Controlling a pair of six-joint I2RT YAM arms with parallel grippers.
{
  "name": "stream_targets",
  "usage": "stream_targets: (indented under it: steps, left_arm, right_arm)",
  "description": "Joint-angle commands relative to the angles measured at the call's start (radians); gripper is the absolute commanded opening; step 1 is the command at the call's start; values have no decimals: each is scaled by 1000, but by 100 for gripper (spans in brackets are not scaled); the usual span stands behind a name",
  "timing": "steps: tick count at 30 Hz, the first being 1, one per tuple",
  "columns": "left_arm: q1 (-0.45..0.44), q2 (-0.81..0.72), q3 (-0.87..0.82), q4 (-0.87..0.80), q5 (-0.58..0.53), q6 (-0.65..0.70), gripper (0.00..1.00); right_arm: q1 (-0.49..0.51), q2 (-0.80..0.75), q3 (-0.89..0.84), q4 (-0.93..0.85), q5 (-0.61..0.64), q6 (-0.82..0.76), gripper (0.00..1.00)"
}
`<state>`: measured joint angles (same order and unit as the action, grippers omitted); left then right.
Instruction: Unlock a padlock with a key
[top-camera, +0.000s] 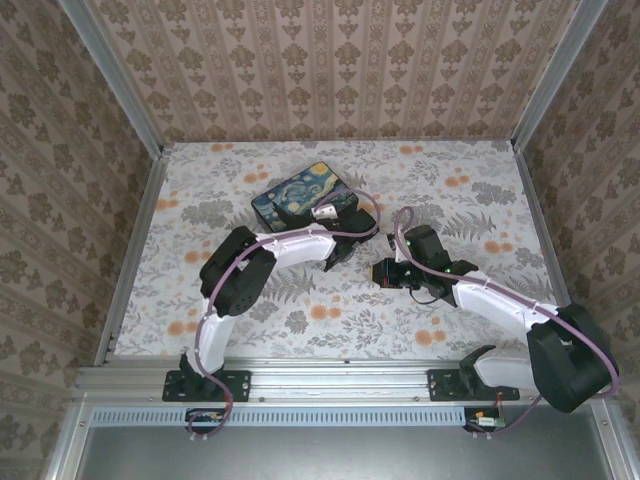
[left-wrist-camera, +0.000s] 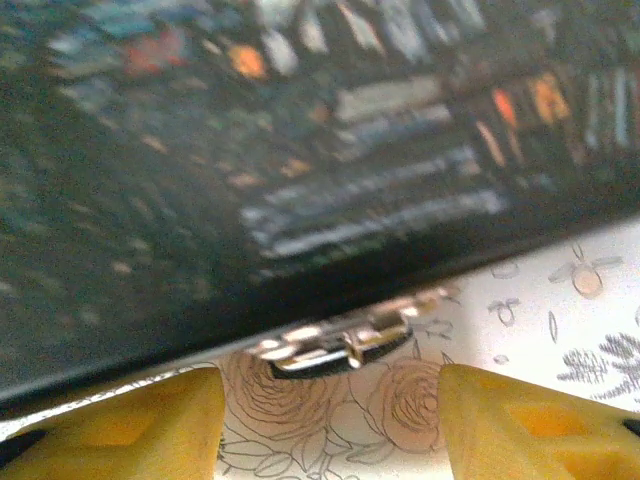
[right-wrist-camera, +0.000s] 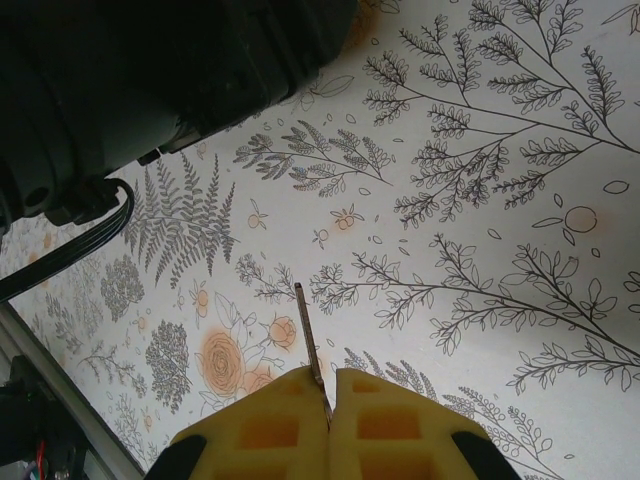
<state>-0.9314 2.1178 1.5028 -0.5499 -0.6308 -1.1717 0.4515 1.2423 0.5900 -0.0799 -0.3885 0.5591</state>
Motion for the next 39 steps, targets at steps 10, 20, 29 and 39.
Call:
stream_targets:
  steps: [10, 20, 29, 39]
  left_arm:
    - [-7, 82, 109, -163, -143, -141, 53]
    - [-16, 153, 176, -119, -142, -174, 53]
    - [-13, 166, 189, -148, -172, -215, 47]
    - [-1, 142, 108, -52, -184, -196, 50]
  right_arm:
    - [-15, -21, -20, 25, -18, -10, 0]
    - [-30, -31, -23, 24, -36, -18, 0]
    - [-43, -37, -33, 40, -55, -13, 0]
    - [-45, -13, -46, 65, -66, -3, 0]
